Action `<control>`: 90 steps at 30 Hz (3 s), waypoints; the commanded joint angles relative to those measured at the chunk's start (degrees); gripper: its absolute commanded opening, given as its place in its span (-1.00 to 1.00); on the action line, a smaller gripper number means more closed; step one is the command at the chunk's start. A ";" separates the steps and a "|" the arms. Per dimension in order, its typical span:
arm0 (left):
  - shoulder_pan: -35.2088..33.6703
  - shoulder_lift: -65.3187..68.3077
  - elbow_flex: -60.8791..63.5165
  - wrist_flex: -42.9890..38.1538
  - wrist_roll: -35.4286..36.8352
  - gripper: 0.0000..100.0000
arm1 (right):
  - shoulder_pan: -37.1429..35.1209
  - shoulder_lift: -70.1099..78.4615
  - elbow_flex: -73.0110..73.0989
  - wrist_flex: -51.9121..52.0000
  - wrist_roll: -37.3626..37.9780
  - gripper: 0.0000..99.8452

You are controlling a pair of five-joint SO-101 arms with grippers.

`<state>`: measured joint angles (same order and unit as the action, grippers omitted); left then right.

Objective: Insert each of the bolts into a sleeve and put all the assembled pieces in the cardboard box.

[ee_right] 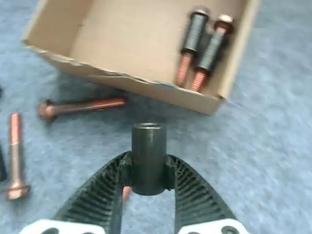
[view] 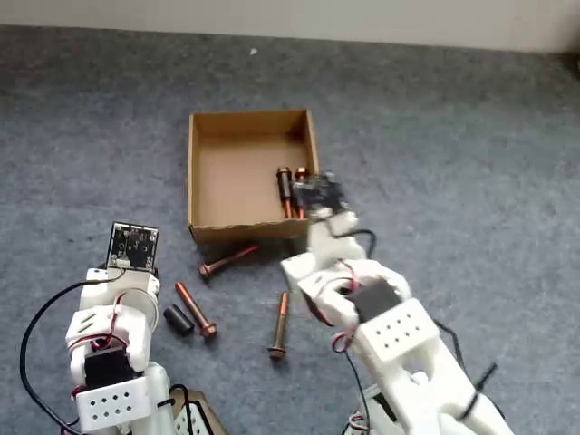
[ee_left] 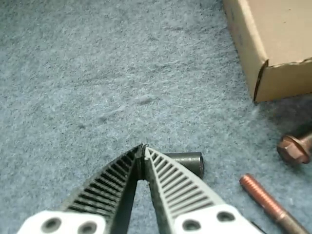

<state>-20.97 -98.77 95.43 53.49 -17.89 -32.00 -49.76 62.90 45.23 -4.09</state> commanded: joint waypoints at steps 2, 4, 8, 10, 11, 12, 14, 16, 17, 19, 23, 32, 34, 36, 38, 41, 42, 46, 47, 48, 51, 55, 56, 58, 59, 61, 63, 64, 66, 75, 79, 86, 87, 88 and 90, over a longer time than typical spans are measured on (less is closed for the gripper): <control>0.40 -0.04 -2.95 -0.88 -0.26 -0.98 | 8.92 -5.49 4.18 -3.65 -2.64 -0.99; 1.80 0.04 -4.62 -0.88 -1.58 -0.98 | 12.70 -5.49 6.55 -7.43 -2.64 -0.99; 3.65 0.13 -9.89 0.09 -5.54 -0.98 | 16.57 -5.49 11.91 -14.90 -4.48 -0.99; 4.62 0.22 -13.93 2.99 -5.54 -0.98 | 17.10 -5.49 14.02 -18.33 -6.59 -0.99; 5.41 0.22 -16.31 5.27 -5.54 -0.98 | 17.19 -5.49 14.90 -19.82 -6.86 -0.99; 6.55 0.22 -18.86 7.65 -5.63 -0.98 | 17.19 -5.49 15.60 -21.05 -6.86 -0.99; 9.63 0.22 -23.87 12.22 -7.38 -0.98 | 17.19 -5.49 16.75 -23.08 -6.95 -0.99; 13.23 0.22 -27.82 16.00 -9.58 -0.98 | 17.45 -5.49 17.36 -23.78 -6.95 -0.99; 14.55 0.22 -29.23 17.41 -10.20 -0.98 | 18.07 -5.49 17.36 -23.69 -7.03 -0.99; 16.22 0.22 -31.25 19.25 -10.99 -0.98 | 19.47 -5.58 17.36 -23.69 -7.12 -0.99; 16.31 0.75 -31.87 19.43 -13.54 -0.98 | 21.41 -5.58 17.36 -23.69 -7.12 -0.99; 16.40 21.67 -33.89 19.60 -26.46 -0.77 | 21.41 -5.58 17.36 -23.69 -6.95 -0.99; 16.31 26.07 -35.21 19.60 -28.04 -0.64 | 21.49 -5.58 17.45 -23.69 -6.86 -0.99; 16.31 30.55 -36.62 19.60 -30.33 -0.56 | 21.49 -5.58 17.45 -23.69 -6.86 -0.99; 16.48 34.59 -37.85 19.60 -33.49 -0.54 | 21.49 -5.58 17.45 -23.69 -6.86 -0.99; 16.48 41.27 -39.60 19.60 -39.21 -0.54 | 21.49 -5.49 17.45 -23.69 -6.86 -0.99; 16.48 43.65 -40.13 19.60 -41.05 -0.54 | 21.49 -5.49 17.45 -23.69 -6.86 -0.99; 16.48 53.23 -40.75 19.60 -50.55 -0.54 | 21.49 -5.49 17.45 -23.69 -6.86 -0.99; 16.57 55.25 -40.66 19.60 -53.36 -0.54 | 21.49 -5.49 17.45 -23.69 -6.86 -0.99; 16.57 57.19 -40.48 19.60 -55.91 -0.54 | 21.49 -5.49 17.45 -23.69 -6.86 -0.99; 16.84 61.85 -40.40 19.60 -62.24 -0.54 | 21.49 -5.49 17.45 -23.69 -6.86 -0.99; 20.26 65.71 -40.48 19.25 -63.65 -0.54 | 21.49 -5.49 17.45 -23.69 -6.77 -0.99; 21.58 66.42 -40.40 19.25 -63.65 -0.54 | 21.49 -5.49 17.45 -23.69 -6.77 -0.99; 23.96 67.82 -40.31 19.25 -63.47 -0.54 | 21.49 -5.49 17.45 -23.69 -6.77 -0.99; 25.01 68.62 -40.31 19.16 -63.12 -0.54 | 21.49 -5.49 17.45 -23.69 -6.77 -0.99; 27.12 70.55 -40.48 17.93 -60.04 -0.54 | 21.49 -5.49 17.45 -23.69 -6.77 -0.99; 28.62 72.75 -40.40 13.71 -56.26 -0.54 | 21.49 -5.49 17.45 -23.69 -6.77 -0.99; 28.97 74.24 -40.40 11.87 -55.12 -0.54 | 21.49 -5.49 17.45 -23.69 -6.77 -0.99; 29.23 77.58 -40.66 9.76 -55.03 -0.54 | 21.49 -5.49 17.45 -23.69 -6.77 -0.99; 29.58 82.33 -40.75 6.51 -54.59 -0.59 | 21.49 -5.49 17.45 -23.69 -6.77 -0.99; 32.13 82.33 -40.66 4.31 -52.66 -0.77 | 21.49 -5.49 17.45 -23.69 -6.77 -0.99; 37.67 82.33 -40.66 0.62 -44.57 -0.87 | 21.49 -5.49 17.45 -23.69 -6.77 -0.99; 38.20 82.33 -40.66 0.44 -43.96 -0.87 | 21.49 -5.49 17.45 -23.69 -6.77 -0.99; 38.64 82.33 -40.75 0.44 -43.60 -0.87 | 21.49 -5.49 17.45 -23.69 -6.77 -0.99; 39.43 82.33 -40.75 0.44 -42.99 -0.87 | 21.49 -5.49 17.45 -23.69 -6.77 -0.99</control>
<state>16.04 -16.40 56.84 56.75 -62.55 -11.25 -53.63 80.66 22.99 -10.59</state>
